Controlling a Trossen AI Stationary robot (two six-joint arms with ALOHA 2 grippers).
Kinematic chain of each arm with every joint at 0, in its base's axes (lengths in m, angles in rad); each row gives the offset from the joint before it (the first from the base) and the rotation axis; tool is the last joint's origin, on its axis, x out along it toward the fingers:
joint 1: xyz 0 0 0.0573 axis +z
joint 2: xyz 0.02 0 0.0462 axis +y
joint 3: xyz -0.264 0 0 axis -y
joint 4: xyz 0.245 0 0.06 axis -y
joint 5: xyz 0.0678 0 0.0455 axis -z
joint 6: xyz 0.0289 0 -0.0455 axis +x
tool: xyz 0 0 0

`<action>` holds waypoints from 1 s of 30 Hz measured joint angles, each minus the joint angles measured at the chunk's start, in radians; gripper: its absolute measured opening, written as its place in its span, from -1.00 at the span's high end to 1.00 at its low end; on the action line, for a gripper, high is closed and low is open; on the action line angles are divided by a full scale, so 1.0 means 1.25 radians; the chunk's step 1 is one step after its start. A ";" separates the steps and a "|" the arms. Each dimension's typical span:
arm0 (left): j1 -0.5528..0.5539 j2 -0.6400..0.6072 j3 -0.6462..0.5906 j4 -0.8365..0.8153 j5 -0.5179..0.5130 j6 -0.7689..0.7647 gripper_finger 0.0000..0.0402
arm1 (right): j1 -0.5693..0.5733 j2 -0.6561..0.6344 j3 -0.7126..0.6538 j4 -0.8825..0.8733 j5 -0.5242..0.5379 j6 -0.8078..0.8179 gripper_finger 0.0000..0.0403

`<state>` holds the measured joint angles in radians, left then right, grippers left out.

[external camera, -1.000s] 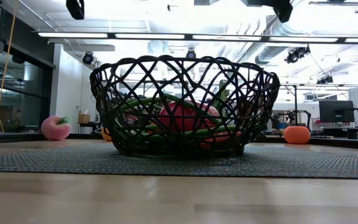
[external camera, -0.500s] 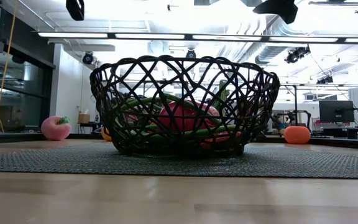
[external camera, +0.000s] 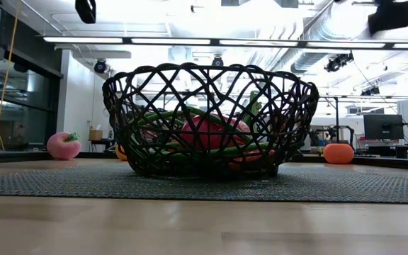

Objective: Build produce basket
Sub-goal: Put the purple mangosteen into the black wire basket

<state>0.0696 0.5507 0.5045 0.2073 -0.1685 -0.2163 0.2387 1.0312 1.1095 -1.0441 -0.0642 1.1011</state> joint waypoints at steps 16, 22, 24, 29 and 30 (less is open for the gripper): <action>0.000 0.000 0.000 0.000 0.000 0.002 1.00 | 0.314 0.359 0.000 0.009 -0.111 0.526 -0.81; 0.000 0.000 0.000 0.000 0.000 0.002 1.00 | 0.330 0.446 0.000 0.066 -0.138 0.544 -0.81; 0.000 0.000 0.000 -0.001 0.000 0.002 1.00 | 0.329 0.466 0.000 0.075 -0.138 0.546 -0.81; 0.000 0.000 0.000 -0.001 0.000 0.002 1.00 | 0.329 0.518 0.000 0.076 -0.137 0.544 -0.81; 0.000 0.000 0.000 -0.001 0.000 0.002 1.00 | 0.329 0.526 0.000 0.077 -0.135 0.544 -0.81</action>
<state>0.0696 0.5507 0.5045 0.2054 -0.1684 -0.2134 0.6502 1.6886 1.1095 -0.9483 -0.2326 1.7809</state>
